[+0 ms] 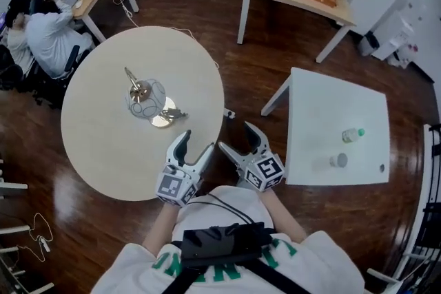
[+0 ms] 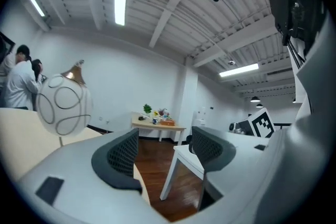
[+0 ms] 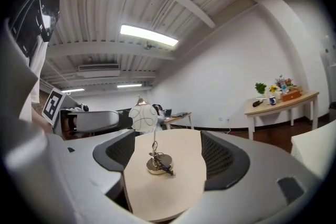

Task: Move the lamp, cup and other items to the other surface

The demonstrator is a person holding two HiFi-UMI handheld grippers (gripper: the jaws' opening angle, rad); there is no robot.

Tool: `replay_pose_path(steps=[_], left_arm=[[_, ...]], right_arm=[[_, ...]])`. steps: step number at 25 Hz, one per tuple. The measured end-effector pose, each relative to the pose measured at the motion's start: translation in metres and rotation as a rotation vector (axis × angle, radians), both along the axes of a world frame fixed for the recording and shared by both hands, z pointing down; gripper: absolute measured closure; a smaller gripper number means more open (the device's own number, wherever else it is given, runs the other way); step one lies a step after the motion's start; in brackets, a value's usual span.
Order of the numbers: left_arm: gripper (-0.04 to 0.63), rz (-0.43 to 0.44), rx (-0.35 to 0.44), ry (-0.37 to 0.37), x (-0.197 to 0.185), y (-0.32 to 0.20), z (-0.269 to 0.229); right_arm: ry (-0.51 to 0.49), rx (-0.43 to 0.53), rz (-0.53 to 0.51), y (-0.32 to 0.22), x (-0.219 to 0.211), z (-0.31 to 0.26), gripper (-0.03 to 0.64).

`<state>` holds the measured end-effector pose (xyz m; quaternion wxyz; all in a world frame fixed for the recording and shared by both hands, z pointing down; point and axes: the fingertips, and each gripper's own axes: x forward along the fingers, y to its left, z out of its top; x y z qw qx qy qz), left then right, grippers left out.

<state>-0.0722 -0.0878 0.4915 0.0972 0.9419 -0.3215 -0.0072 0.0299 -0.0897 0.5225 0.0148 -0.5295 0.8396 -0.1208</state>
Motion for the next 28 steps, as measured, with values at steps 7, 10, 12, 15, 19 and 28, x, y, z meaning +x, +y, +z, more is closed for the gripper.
replay_pose_path(steps=[7,10,12,15,19,28], left_arm=[[0.299,-0.208,0.011,0.027,-0.076,-0.006,-0.006],[0.301,-0.263,-0.009,0.029,-0.1,-0.004,-0.005],[0.304,-0.292,-0.022,0.023,-0.114,-0.003,-0.002],[0.304,-0.337,-0.027,0.017,-0.131,-0.003,-0.001],[0.305,-0.4,-0.046,0.039,-0.153,-0.004,0.0],[0.31,-0.498,-0.082,0.017,-0.188,0.008,0.016]], right_arm=[[-0.015,0.026,-0.179,-0.024,-0.067,-0.011,0.206],[-0.006,0.033,-0.238,-0.027,-0.092,-0.01,0.219],[-0.004,0.036,-0.275,-0.028,-0.106,-0.004,0.219],[-0.016,0.024,-0.31,-0.031,-0.121,0.0,0.219],[-0.006,0.012,-0.34,-0.038,-0.135,0.003,0.219],[0.119,-0.141,-0.446,-0.09,-0.179,0.106,0.224]])
